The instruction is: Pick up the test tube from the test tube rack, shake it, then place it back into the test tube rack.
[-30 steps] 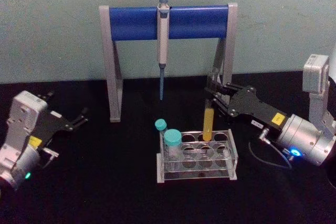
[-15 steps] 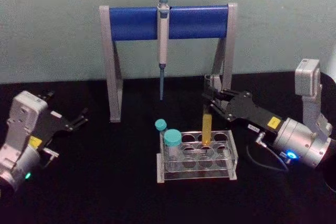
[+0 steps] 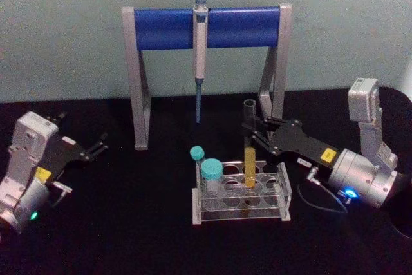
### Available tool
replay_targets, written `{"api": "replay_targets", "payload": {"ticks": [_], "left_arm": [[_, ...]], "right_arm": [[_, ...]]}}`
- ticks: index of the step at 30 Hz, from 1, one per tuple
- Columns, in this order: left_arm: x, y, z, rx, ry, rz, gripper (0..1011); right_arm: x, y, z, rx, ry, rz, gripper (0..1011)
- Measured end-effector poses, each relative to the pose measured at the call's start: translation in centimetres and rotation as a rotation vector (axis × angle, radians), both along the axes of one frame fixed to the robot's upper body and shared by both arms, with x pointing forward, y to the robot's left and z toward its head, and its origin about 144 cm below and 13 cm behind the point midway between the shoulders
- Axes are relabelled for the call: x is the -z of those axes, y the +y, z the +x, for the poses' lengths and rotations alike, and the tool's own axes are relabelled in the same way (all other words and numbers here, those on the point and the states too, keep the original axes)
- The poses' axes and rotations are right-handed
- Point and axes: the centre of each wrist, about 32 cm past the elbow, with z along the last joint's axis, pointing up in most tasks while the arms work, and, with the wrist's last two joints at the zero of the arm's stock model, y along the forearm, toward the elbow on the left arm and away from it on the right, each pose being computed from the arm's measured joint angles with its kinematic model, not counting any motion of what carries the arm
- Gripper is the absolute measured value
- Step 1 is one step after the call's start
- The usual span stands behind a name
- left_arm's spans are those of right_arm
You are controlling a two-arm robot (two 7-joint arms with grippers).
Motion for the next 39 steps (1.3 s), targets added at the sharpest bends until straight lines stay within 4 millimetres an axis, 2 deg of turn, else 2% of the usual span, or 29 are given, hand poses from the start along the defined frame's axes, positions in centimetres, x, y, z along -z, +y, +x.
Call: {"api": "replay_targets", "payload": {"ticks": [39], "left_arm": [[0.0,0.0,0.0,0.0,0.0,0.0,1001]], "right_arm": [[0.83,0.49,0.72,-0.005,0.05,-0.024,229]]}}
